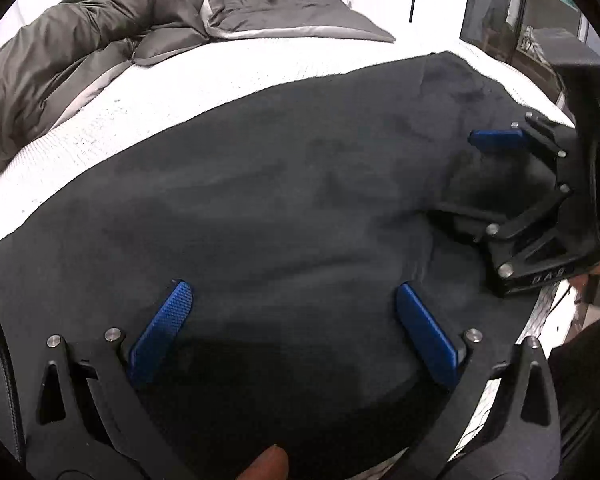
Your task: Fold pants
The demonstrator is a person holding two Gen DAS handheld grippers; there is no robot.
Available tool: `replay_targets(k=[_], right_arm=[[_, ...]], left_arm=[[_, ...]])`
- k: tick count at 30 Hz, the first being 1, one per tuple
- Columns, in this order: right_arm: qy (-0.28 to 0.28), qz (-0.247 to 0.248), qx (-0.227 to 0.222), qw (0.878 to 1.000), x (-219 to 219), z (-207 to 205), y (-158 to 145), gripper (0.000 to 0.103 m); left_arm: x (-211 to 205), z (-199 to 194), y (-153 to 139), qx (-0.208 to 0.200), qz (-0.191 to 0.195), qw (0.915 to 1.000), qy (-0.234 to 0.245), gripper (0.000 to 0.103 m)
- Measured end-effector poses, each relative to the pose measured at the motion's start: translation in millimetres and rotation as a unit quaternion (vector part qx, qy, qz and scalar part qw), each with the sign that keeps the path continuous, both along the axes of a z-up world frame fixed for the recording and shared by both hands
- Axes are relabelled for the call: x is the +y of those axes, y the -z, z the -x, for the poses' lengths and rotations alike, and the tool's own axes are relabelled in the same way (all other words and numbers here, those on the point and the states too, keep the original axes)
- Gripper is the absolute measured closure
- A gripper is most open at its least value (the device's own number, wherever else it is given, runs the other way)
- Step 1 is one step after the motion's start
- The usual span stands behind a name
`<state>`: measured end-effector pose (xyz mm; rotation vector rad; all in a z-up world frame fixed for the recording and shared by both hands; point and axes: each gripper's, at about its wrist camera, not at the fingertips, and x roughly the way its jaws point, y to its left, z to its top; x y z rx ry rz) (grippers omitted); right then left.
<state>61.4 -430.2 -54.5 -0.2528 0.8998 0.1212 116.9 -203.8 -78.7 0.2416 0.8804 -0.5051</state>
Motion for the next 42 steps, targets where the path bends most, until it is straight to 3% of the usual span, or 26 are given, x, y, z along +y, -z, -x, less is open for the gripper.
replay_targets(k=[3,6,9,11,14,18,22,24,28,31,33,35,37,38,42], right_arm=[[0.027,0.008,-0.003,1.0,-19.4,5.6,-3.2,0.002],[0.121,0.071,-0.03,0.99,-65.4,16.9,-1.1,0.001],[0.203,0.064,-0.047,0.976,-111.6,28.8,-2.2,0.001],[0.223,0.067,-0.055,0.971,-120.4,31.9,-5.1,0.001],[0.227,0.047,-0.058,0.971,-117.0,33.0,-11.7,0.001],[0.165,0.021,-0.105,0.981,-72.1,35.4,-37.3,0.001],[0.09,-0.031,-0.059,0.994,-35.9,-1.5,-37.6,0.001],[0.08,-0.033,-0.027,0.996,-25.5,-30.2,-30.6,0.002],[0.075,0.018,0.02,0.997,-19.9,-70.5,-4.5,0.006],[0.124,0.062,0.01,0.99,-50.6,-70.5,-1.5,0.006],[0.204,0.125,-0.004,0.971,-88.4,-71.1,-2.4,0.005],[0.259,0.122,-0.001,0.958,-123.2,-68.8,-1.8,0.005],[0.269,0.049,0.0,0.962,-145.0,-64.3,-4.8,0.005],[0.273,0.04,0.0,0.961,-145.9,-62.4,-7.6,0.005],[0.238,0.064,-0.031,0.969,-114.0,-60.2,-29.3,0.005]], left_arm=[[21.4,2.3,-2.6,0.002,0.006,0.9999,-0.012,0.0],[45.5,0.3,-3.1,0.01,0.01,0.9992,-0.039,0.0],[66.8,-3.9,-2.5,0.018,0.018,0.9981,-0.056,0.0],[78.8,-9.2,-1.4,0.026,0.023,0.9965,-0.075,0.0],[87.3,-8.3,-8.2,0.026,0.034,0.9953,-0.086,0.001],[91.6,-11.8,-24.3,0.027,0.075,0.9939,-0.077,0.001],[70.6,-43.6,-39.7,-0.002,0.033,0.9962,-0.08,0.001],[53.8,-65.8,-33.0,0.025,0.005,0.9977,-0.062,0.001],[43.2,-91.4,-9.0,0.077,-0.035,0.9953,-0.048,0.0],[62.5,-98.6,-7.0,0.076,-0.02,0.9946,-0.067,0.0],[75.7,-103.1,-9.5,0.058,-0.039,0.9923,-0.102,0.0],[89.3,-108.9,-9.3,0.053,-0.043,0.9883,-0.137,0.0],[98.6,-112.5,-10.9,0.057,-0.03,0.9856,-0.156,0.0],[99.0,-112.1,-15.0,0.055,-0.029,0.9853,-0.159,0.0],[85.6,-102.3,-36.8,0.023,-0.009,0.9906,-0.134,0.001]])
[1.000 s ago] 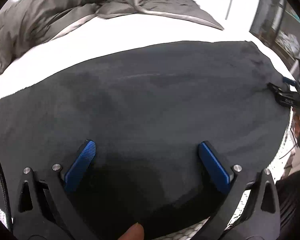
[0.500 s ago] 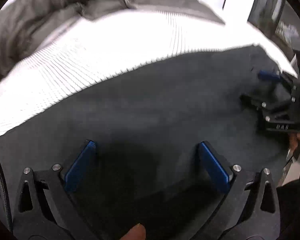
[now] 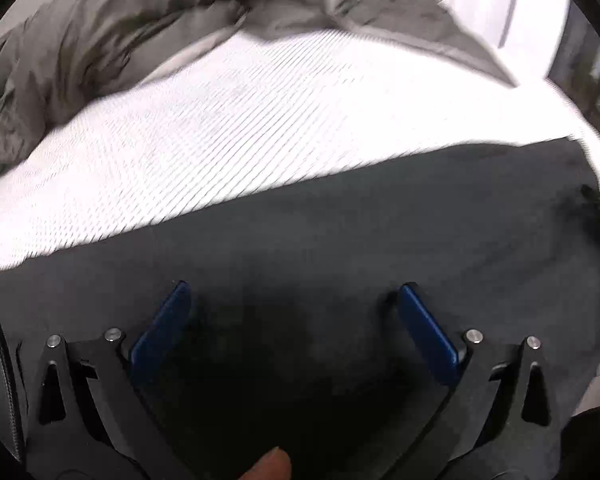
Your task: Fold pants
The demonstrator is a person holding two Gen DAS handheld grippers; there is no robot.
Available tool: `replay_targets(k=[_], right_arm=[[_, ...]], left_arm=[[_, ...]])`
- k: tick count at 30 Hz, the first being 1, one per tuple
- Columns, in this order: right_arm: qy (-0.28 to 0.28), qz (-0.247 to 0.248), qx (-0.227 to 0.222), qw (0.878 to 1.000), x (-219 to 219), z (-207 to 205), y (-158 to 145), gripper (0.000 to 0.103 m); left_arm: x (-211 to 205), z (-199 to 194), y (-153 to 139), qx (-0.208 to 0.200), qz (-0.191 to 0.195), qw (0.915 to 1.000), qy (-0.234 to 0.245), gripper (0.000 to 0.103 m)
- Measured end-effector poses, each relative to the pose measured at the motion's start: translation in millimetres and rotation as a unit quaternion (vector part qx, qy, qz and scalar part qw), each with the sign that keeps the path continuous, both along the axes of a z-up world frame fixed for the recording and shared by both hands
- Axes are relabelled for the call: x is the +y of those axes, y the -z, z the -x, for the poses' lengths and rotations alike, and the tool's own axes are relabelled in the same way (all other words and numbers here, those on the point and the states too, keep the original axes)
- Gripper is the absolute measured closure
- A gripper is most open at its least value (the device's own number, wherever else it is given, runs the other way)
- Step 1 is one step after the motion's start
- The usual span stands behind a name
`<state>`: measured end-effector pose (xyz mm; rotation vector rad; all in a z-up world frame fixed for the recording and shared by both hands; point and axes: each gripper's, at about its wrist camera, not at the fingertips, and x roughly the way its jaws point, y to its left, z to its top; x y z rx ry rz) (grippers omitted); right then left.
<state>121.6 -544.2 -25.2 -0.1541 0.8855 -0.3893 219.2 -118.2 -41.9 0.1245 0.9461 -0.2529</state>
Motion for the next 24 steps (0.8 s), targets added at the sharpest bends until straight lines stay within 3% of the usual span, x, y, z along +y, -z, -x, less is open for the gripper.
replay_targets(k=[6,10,13,16,19,22,24], right_arm=[[-0.113,-0.021,0.013,0.993,78.1,-36.9,-1.7,0.005],[-0.14,-0.059,0.036,0.988,107.9,-70.8,16.0,0.005],[-0.122,-0.038,0.053,0.99,95.3,-94.9,37.9,0.005],[-0.021,0.01,0.041,0.999,38.7,-87.0,34.7,0.005],[0.057,0.034,0.043,0.997,-2.2,-82.4,35.4,0.005],[0.061,-0.029,0.013,0.998,-17.8,-62.7,22.4,0.005],[0.045,-0.041,-0.006,0.998,-12.1,-44.5,9.7,0.005]], left_arm=[[-44.4,-13.8,-3.2,-0.015,-0.015,0.9987,0.046,0.001],[-61.9,-35.4,20.0,0.022,-0.037,0.9978,0.05,0.0],[-51.0,-45.8,26.6,0.035,-0.016,0.9991,0.021,0.0],[-36.6,-43.1,30.2,0.034,-0.01,0.9993,-0.01,0.0],[-17.5,-56.9,31.7,0.038,0.002,0.9987,-0.034,0.0],[-17.3,-49.3,22.9,0.028,-0.007,0.9989,-0.038,0.001],[-20.3,-37.0,11.4,0.02,0.0,0.9995,-0.026,0.001]])
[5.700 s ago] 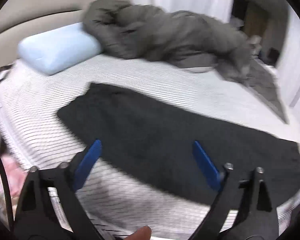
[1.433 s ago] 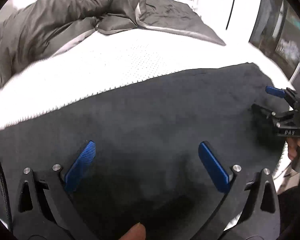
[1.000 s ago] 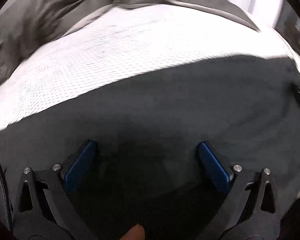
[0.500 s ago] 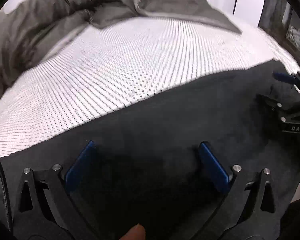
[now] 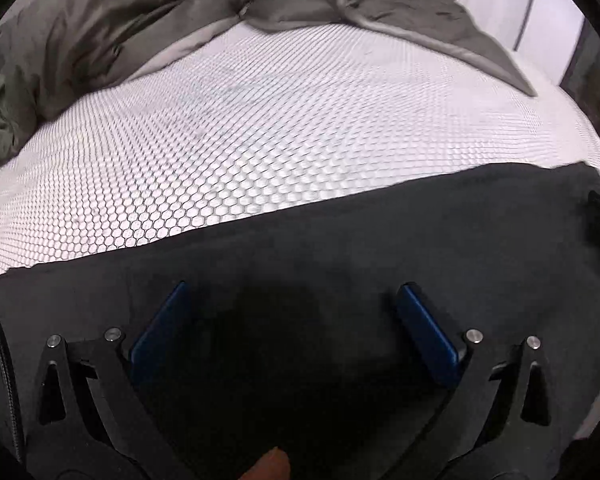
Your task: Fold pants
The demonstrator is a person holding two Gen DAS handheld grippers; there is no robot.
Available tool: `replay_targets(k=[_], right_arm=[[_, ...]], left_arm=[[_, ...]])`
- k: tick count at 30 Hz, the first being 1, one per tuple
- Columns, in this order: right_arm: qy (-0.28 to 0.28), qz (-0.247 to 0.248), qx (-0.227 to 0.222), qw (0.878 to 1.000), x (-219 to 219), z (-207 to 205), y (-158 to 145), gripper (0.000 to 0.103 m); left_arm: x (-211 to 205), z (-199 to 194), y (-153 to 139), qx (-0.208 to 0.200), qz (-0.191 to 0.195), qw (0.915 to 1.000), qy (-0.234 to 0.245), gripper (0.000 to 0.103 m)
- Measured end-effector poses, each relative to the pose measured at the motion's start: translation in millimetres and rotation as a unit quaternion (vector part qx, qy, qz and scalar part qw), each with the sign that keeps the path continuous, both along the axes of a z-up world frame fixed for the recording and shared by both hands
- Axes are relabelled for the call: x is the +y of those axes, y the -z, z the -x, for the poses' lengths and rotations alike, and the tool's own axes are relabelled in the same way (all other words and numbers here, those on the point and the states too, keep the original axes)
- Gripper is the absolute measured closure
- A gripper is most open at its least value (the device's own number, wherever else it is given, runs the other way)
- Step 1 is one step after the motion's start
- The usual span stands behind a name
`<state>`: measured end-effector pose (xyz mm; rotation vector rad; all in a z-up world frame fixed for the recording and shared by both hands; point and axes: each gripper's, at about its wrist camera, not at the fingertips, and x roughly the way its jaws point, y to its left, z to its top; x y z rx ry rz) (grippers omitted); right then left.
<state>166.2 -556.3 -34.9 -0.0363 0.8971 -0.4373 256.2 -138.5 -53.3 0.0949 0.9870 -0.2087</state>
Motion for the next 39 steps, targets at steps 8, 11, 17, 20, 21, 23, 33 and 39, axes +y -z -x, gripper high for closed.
replay_targets(k=[8,11,17,20,21,23,33,39], right_arm=[[-0.09,-0.037,-0.049,0.994,53.9,64.0,-39.4,0.004],[-0.127,-0.06,-0.039,0.989,75.2,92.3,-32.3,0.004],[-0.174,-0.019,0.021,0.984,92.2,98.5,-0.9,0.004],[-0.158,0.033,0.041,0.986,82.0,111.8,16.7,0.002],[-0.146,0.038,0.042,0.988,72.6,113.2,18.1,0.002],[-0.116,0.039,0.041,0.992,53.4,116.1,15.2,0.002],[-0.12,0.038,-0.014,0.992,77.1,133.5,-13.8,0.002],[-0.216,-0.03,0.017,0.976,126.8,130.1,7.3,0.002]], left_arm=[[-46.0,95.5,-30.7,-0.044,0.032,0.9931,0.104,0.001],[-71.2,115.6,-14.4,-0.033,0.005,0.9891,0.144,0.001],[-80.0,126.5,7.7,-0.005,-0.001,0.9863,0.165,0.001],[-73.3,119.5,10.2,0.005,-0.001,0.9882,0.153,0.0],[-70.6,116.2,11.1,0.007,-0.001,0.989,0.148,0.0],[-61.2,110.1,12.5,0.008,-0.001,0.9911,0.133,0.0],[-42.0,114.5,-12.4,-0.038,0.059,0.9895,0.127,0.001],[-82.6,138.2,15.7,-0.031,0.002,0.9823,0.185,0.001]])
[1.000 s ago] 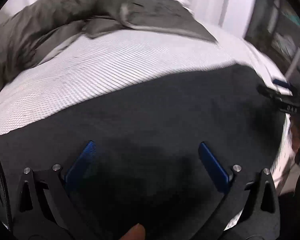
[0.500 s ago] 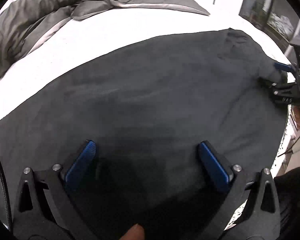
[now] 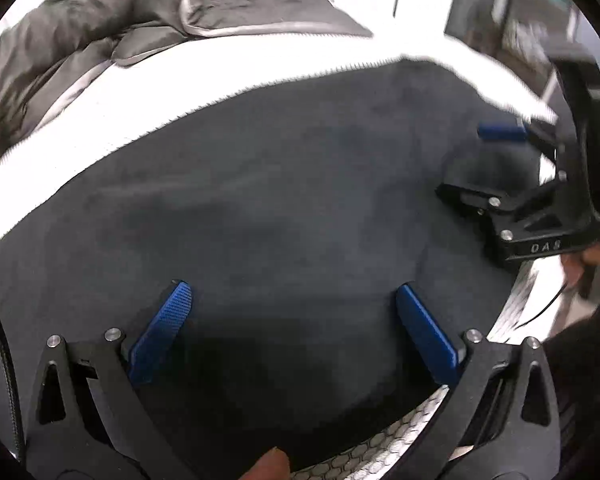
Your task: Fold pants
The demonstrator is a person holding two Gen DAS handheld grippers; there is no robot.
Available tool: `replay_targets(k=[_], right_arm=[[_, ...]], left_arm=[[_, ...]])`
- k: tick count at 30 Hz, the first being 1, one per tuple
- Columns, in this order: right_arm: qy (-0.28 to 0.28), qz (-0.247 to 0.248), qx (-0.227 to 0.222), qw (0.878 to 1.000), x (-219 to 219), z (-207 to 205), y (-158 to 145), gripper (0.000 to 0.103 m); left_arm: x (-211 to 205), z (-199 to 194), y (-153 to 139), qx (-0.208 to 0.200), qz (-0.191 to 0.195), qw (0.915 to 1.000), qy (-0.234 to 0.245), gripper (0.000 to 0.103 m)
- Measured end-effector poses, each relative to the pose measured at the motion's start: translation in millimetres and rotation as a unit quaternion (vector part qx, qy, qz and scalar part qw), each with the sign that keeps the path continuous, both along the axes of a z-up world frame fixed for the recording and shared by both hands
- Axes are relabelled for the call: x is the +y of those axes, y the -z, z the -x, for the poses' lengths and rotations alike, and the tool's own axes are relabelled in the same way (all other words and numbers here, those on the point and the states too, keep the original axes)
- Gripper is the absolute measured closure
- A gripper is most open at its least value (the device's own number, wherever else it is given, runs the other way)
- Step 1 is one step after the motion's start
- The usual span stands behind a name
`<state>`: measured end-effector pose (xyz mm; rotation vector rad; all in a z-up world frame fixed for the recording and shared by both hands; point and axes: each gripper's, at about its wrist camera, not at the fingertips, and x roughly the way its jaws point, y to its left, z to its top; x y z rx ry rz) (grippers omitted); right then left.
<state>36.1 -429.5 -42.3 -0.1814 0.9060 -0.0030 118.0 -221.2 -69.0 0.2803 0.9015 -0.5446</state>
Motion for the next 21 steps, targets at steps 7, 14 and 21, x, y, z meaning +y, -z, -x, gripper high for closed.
replay_targets(k=[7,14,21], right_arm=[[0.06,0.033,0.002,0.998,-56.0,21.0,7.2,0.002],[0.111,0.031,0.0,0.993,-68.9,26.1,1.5,0.002],[-0.008,-0.067,-0.018,0.998,-12.2,19.4,-1.6,0.002]], left_arm=[[40.2,6.2,4.9,-0.011,0.005,0.999,-0.044,0.001],[82.8,20.7,5.8,-0.032,0.009,0.994,-0.104,0.001],[28.7,29.3,7.7,-0.039,0.006,0.999,-0.023,0.0]])
